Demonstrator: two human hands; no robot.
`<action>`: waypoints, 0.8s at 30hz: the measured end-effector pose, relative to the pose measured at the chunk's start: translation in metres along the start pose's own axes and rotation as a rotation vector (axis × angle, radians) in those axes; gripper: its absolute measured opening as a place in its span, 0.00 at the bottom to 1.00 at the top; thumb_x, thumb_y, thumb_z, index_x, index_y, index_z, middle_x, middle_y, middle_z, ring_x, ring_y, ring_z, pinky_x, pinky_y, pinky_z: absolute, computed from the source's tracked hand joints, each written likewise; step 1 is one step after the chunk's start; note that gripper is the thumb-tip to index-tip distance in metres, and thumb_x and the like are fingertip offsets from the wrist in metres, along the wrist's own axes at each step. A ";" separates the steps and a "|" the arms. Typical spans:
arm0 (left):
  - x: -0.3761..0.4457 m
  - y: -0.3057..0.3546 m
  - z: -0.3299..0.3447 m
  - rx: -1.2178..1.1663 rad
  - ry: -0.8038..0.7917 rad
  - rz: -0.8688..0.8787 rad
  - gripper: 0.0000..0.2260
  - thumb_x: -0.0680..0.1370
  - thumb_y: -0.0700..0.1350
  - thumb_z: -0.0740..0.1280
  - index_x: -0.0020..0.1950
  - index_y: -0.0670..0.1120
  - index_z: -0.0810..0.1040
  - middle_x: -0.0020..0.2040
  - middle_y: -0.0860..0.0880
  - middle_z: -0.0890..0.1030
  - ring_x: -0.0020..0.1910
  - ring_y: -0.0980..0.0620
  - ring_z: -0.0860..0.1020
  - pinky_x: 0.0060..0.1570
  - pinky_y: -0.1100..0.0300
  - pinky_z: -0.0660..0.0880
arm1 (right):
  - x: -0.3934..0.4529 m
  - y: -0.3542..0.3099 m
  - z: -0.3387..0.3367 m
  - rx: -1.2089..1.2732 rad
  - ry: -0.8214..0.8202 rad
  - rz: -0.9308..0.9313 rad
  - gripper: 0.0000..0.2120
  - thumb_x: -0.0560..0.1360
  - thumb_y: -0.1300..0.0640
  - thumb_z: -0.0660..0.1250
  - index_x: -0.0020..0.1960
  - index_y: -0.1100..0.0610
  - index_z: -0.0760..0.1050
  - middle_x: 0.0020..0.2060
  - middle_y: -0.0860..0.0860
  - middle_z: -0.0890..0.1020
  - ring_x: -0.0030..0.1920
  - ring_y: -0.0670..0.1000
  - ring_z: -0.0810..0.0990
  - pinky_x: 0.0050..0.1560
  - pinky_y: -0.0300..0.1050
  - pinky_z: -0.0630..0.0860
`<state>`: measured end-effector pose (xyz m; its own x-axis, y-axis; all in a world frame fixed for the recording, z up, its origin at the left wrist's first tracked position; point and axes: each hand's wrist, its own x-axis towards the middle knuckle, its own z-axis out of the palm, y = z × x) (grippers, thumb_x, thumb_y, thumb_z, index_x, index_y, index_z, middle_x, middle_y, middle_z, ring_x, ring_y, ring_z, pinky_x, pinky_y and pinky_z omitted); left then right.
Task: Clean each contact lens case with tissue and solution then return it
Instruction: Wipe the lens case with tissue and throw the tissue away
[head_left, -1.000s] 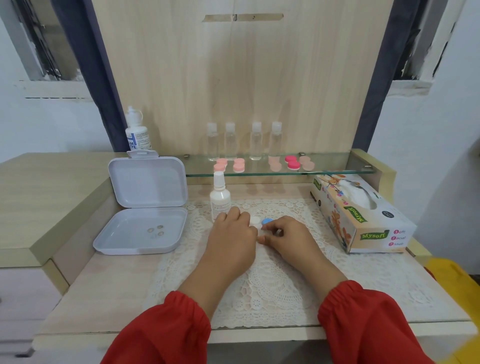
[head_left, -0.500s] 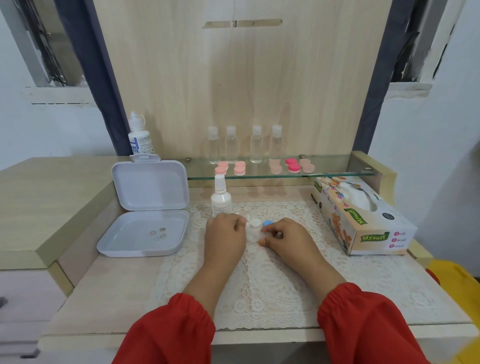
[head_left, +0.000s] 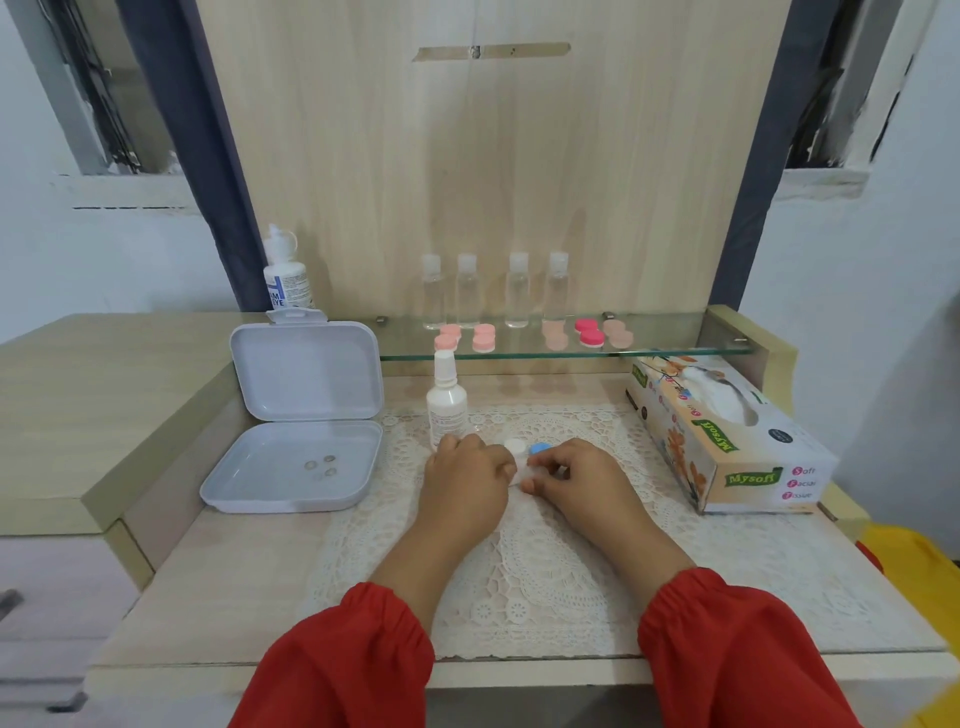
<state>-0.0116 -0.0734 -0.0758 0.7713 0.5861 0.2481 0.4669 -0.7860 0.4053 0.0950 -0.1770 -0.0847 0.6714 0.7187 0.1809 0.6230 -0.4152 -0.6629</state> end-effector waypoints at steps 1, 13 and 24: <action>0.002 -0.001 0.000 -0.092 -0.027 -0.065 0.11 0.81 0.47 0.58 0.53 0.52 0.80 0.50 0.51 0.76 0.57 0.48 0.68 0.59 0.52 0.67 | -0.001 -0.001 0.000 -0.001 -0.001 0.000 0.16 0.71 0.49 0.74 0.57 0.51 0.80 0.50 0.45 0.77 0.50 0.46 0.75 0.55 0.44 0.73; 0.002 0.012 0.007 -0.118 0.142 0.152 0.09 0.79 0.49 0.64 0.54 0.56 0.83 0.50 0.57 0.78 0.52 0.55 0.66 0.57 0.58 0.62 | -0.004 0.003 -0.003 0.242 -0.020 0.038 0.04 0.70 0.54 0.74 0.43 0.54 0.82 0.36 0.54 0.79 0.34 0.46 0.74 0.41 0.45 0.72; 0.002 0.033 0.005 0.259 0.067 0.245 0.12 0.79 0.42 0.57 0.58 0.50 0.78 0.51 0.50 0.74 0.55 0.47 0.66 0.50 0.56 0.60 | -0.005 0.005 -0.006 0.432 0.003 0.119 0.30 0.71 0.65 0.70 0.69 0.49 0.65 0.46 0.48 0.81 0.41 0.46 0.80 0.40 0.40 0.77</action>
<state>0.0069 -0.0990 -0.0664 0.8477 0.3794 0.3707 0.3727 -0.9233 0.0926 0.0966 -0.1857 -0.0845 0.7298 0.6781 0.0865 0.3170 -0.2236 -0.9217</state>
